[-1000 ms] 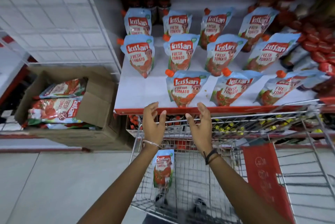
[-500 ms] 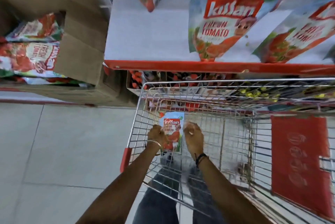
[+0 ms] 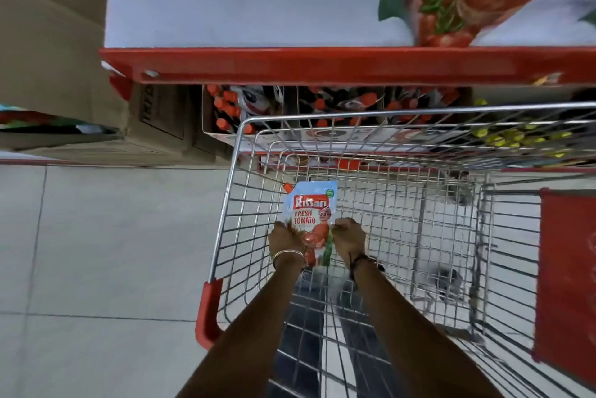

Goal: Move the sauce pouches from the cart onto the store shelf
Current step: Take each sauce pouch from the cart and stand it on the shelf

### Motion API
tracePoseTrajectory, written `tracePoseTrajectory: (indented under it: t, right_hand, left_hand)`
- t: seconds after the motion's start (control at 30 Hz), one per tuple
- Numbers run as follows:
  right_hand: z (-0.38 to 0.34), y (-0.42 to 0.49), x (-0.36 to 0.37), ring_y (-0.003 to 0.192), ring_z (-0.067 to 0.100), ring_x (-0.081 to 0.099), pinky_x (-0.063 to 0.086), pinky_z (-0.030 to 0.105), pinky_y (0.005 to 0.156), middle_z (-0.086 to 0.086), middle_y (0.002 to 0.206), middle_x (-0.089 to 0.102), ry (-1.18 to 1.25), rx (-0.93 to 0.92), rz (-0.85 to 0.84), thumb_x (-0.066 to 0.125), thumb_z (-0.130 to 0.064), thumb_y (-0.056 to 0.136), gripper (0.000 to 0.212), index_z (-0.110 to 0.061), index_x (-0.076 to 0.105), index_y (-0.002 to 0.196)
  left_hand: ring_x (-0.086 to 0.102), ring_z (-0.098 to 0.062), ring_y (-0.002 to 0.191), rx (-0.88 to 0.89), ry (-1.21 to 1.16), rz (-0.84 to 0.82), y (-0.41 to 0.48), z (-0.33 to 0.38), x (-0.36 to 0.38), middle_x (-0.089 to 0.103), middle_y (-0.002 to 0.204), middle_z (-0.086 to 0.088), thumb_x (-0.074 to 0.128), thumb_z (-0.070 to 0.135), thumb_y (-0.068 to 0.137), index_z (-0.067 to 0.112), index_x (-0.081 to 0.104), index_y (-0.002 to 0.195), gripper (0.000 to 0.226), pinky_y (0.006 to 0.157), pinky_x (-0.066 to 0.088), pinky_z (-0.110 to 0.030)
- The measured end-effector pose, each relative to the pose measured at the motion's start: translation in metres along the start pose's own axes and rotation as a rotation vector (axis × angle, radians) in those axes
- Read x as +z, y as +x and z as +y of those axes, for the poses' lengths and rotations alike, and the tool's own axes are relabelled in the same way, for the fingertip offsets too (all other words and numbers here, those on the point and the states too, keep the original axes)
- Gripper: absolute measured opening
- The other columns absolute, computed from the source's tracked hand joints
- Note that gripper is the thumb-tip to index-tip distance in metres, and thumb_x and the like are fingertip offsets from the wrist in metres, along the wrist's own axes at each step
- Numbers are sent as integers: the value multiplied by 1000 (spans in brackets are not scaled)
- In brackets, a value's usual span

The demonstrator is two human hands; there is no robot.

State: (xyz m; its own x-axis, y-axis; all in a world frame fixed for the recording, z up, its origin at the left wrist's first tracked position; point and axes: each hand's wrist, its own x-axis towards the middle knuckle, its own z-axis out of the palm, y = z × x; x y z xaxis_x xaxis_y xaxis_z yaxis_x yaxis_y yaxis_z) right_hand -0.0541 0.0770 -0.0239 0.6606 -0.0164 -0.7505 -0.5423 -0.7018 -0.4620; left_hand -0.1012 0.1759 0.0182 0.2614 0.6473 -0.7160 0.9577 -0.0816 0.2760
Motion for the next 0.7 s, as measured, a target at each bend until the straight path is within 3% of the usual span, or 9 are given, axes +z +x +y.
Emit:
tracePoseTrajectory:
  t: [0.33, 0.4, 0.53, 0.6, 0.7]
  right_hand:
    - [6, -6, -9, 93, 29, 65, 55, 40, 84, 15, 102, 72, 126, 53, 34, 58, -4, 86, 10, -5, 67, 87]
    - [4, -15, -18, 89, 27, 64, 55, 38, 82, 17, 99, 72, 148, 34, 35, 59, -4, 85, 7, -4, 66, 87]
    - [-6, -38, -38, 92, 34, 65, 56, 51, 86, 16, 96, 70, 155, -61, 38, 60, -6, 85, 9, -14, 61, 81]
    - [-15, -51, -48, 93, 35, 65, 56, 53, 84, 12, 93, 69, 167, -111, 31, 60, -6, 86, 14, -18, 59, 78]
    - [-33, -76, -62, 94, 38, 64, 56, 53, 82, 10, 92, 67, 222, -184, 22, 60, -8, 87, 24, -27, 58, 71]
  left_hand:
    - [63, -37, 102, 64, 104, -40, -5, 5, -13, 67, 107, -24, 49, 6, 86, -6, 62, 99, 22, 86, 52, -40]
    - [64, -36, 99, 85, 65, -37, -11, 4, -16, 69, 105, -24, 49, 5, 85, -5, 65, 96, 22, 84, 51, -39]
    - [65, -35, 91, 127, -77, -17, -38, 10, -37, 71, 98, -24, 51, 5, 82, -6, 67, 88, 20, 67, 42, -28]
    - [64, -36, 92, 142, -161, 13, -56, 15, -52, 70, 98, -25, 51, 2, 82, -7, 66, 87, 18, 65, 36, -25]
    - [62, -38, 94, 196, -218, 66, -81, 22, -76, 69, 100, -26, 47, -1, 83, -6, 64, 90, 19, 68, 41, -29]
